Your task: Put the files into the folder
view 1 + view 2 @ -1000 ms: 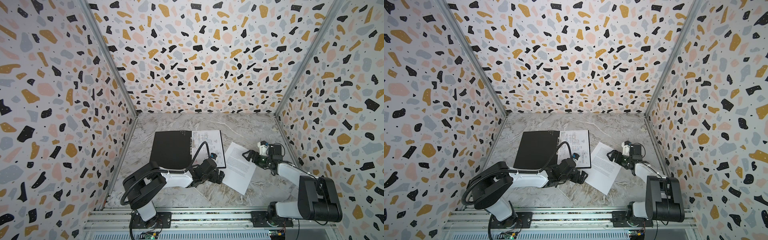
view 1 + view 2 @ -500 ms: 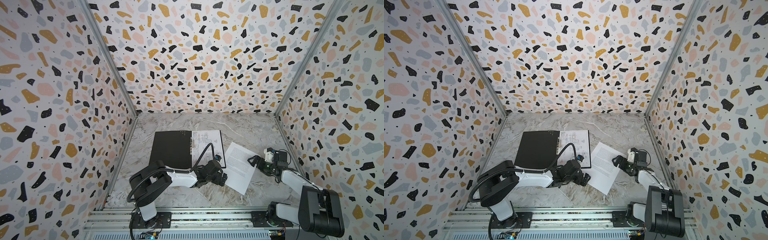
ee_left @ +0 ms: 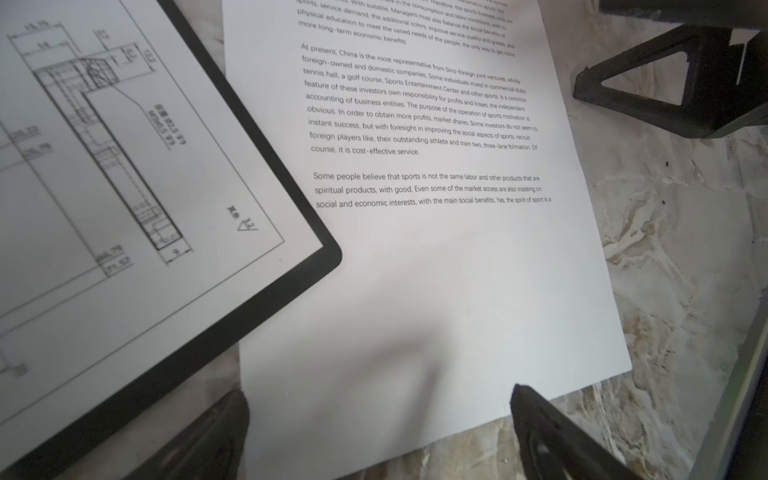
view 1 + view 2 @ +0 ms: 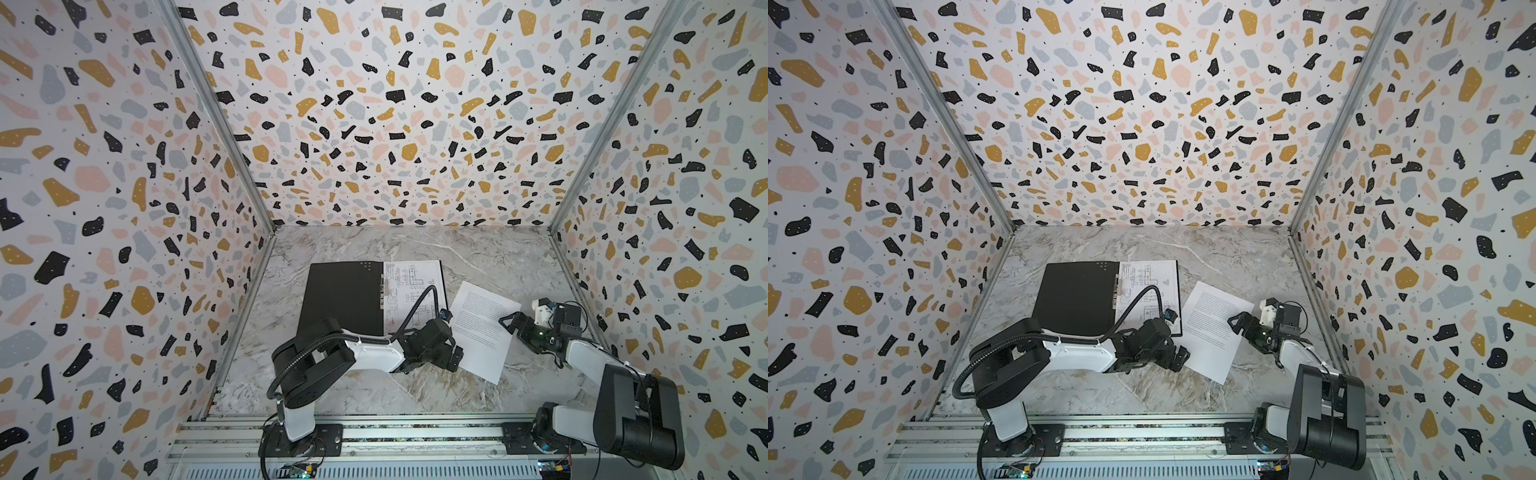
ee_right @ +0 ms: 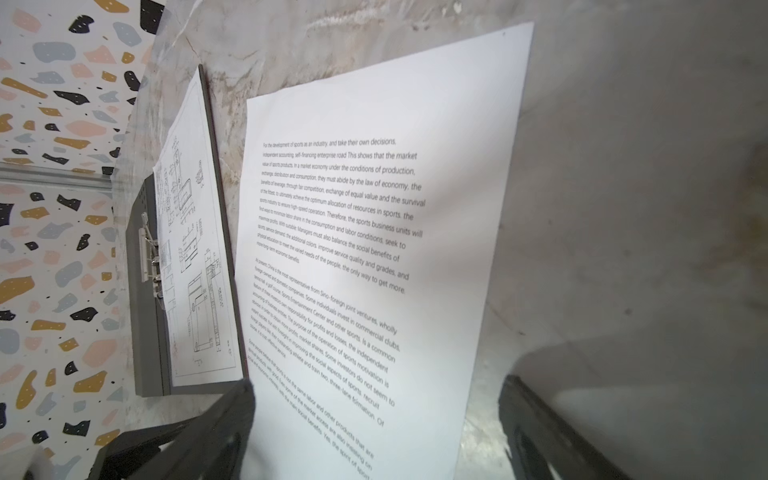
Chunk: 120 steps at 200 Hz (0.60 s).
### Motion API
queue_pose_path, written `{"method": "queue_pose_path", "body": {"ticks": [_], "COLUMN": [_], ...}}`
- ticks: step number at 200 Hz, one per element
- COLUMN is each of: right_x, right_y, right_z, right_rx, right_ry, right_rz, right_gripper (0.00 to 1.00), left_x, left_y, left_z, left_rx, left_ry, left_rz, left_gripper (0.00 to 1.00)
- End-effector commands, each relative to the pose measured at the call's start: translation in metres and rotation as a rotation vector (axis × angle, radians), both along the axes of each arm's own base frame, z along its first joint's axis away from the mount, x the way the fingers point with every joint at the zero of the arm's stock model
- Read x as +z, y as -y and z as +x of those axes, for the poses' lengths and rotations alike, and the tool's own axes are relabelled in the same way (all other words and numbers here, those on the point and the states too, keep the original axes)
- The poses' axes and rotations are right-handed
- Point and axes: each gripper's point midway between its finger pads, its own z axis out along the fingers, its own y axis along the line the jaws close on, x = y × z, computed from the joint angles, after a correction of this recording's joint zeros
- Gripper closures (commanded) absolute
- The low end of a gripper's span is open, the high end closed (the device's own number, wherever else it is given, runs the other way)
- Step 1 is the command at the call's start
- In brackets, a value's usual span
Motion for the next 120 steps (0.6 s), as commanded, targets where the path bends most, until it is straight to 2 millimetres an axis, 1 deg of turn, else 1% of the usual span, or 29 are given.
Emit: {"method": "queue_pose_path", "body": {"ticks": [1, 61, 120], "right_x": [-0.025, -0.029, -0.031], "right_y": [0.001, -0.006, -0.016], "right_z": [-0.023, -0.026, -0.028], "right_rx": [-0.011, 0.003, 0.028], "right_ry": [-0.108, -0.109, -0.106], "right_rz": [0.011, 0.066, 0.128], "right_gripper": [0.08, 0.09, 0.1], "left_x": [-0.016, -0.018, -0.018], "left_y": [0.0, 0.008, 0.016], "left_z": [-0.014, -0.018, -0.016], "left_rx": [-0.047, -0.062, -0.07], "left_ry": [-0.048, -0.065, -0.068], "left_rz": [0.05, 0.038, 0.027], "left_gripper": [0.0, 0.0, 0.0]}}
